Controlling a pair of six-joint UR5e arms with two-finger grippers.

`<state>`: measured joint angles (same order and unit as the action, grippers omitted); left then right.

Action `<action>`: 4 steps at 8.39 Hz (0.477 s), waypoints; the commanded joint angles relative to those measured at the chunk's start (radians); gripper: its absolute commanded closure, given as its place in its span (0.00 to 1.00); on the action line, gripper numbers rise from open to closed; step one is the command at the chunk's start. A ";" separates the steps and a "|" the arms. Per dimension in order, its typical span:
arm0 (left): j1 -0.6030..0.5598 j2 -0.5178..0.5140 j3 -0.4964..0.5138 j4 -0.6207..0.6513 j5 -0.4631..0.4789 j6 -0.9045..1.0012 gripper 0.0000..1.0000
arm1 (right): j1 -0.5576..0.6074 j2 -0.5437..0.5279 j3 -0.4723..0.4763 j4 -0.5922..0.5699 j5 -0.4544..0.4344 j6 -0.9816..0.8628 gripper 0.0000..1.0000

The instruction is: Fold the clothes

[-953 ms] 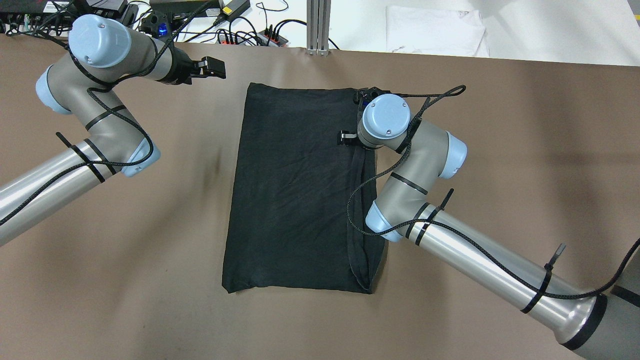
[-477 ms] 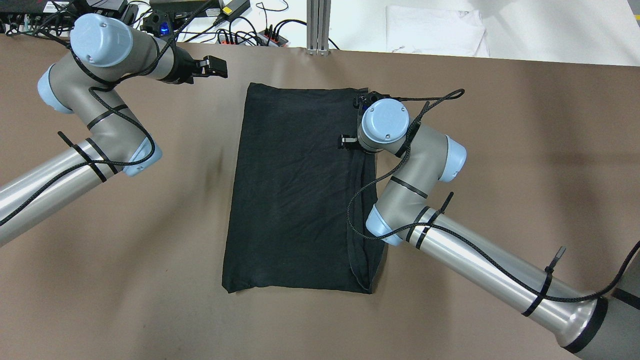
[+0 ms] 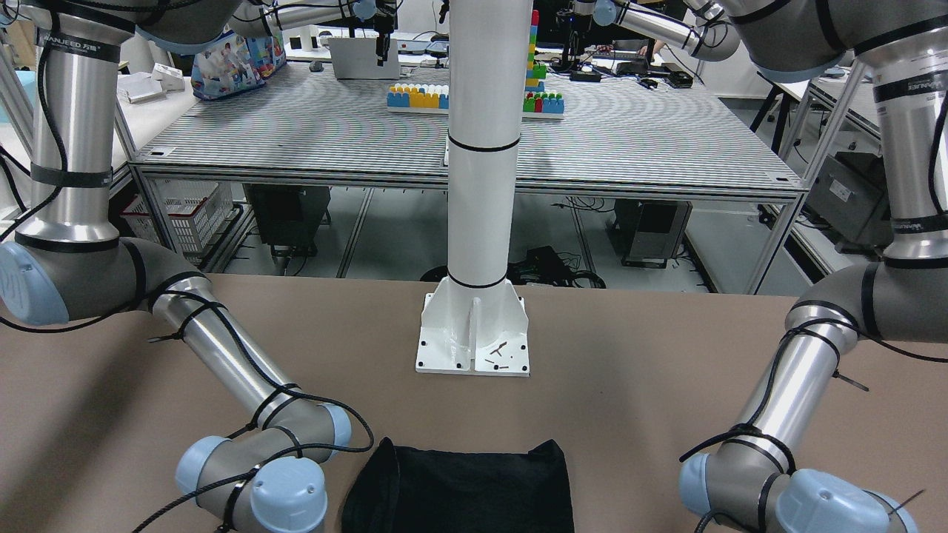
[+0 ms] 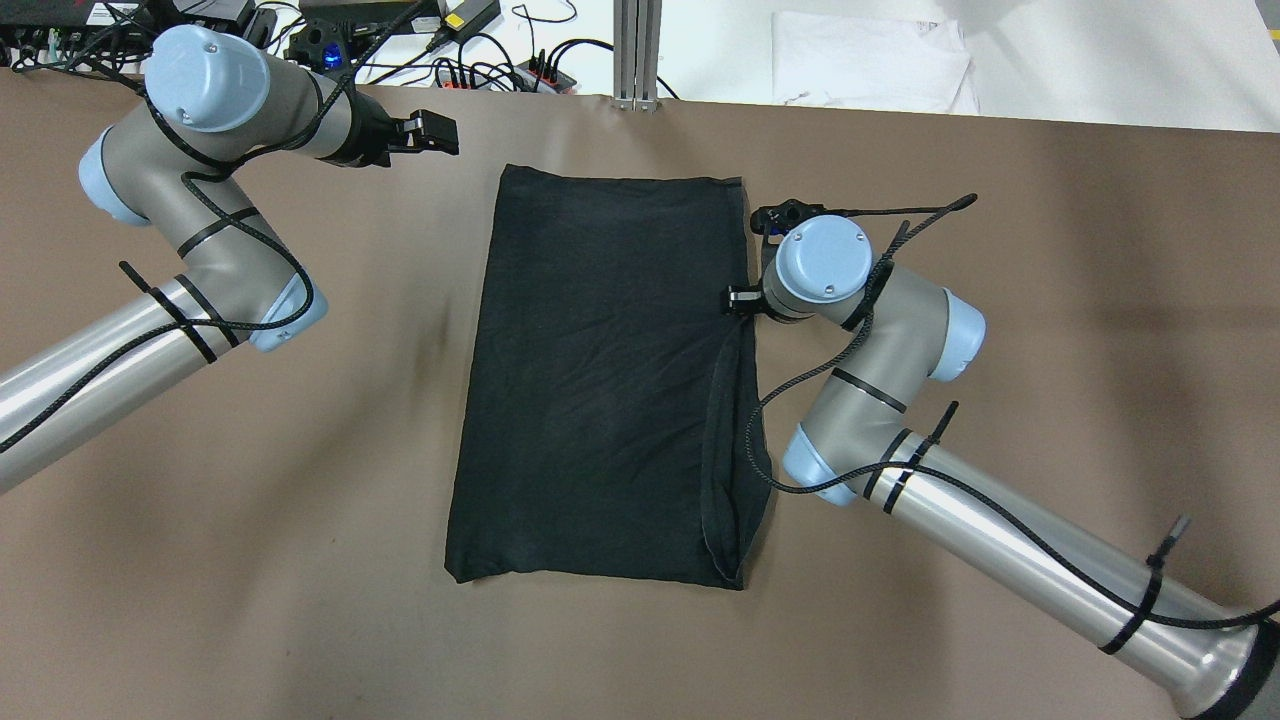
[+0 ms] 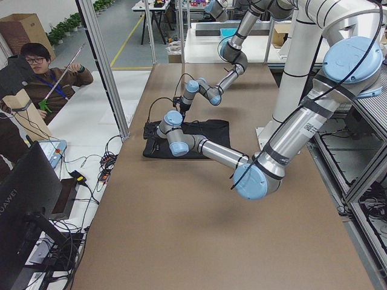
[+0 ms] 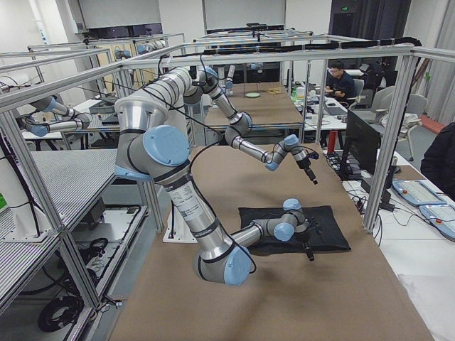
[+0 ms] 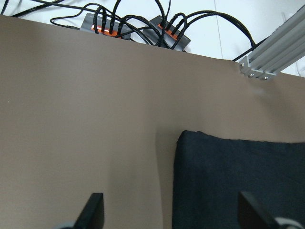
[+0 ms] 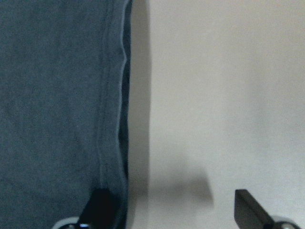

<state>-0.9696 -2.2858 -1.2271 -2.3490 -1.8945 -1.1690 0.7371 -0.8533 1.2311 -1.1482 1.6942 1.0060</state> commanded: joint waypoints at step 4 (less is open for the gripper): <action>0.000 -0.009 0.005 0.017 0.006 0.003 0.00 | 0.087 -0.127 0.162 -0.004 0.167 -0.078 0.06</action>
<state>-0.9691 -2.2952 -1.2234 -2.3323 -1.8896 -1.1685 0.8188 -0.9909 1.3722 -1.1489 1.8365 0.9156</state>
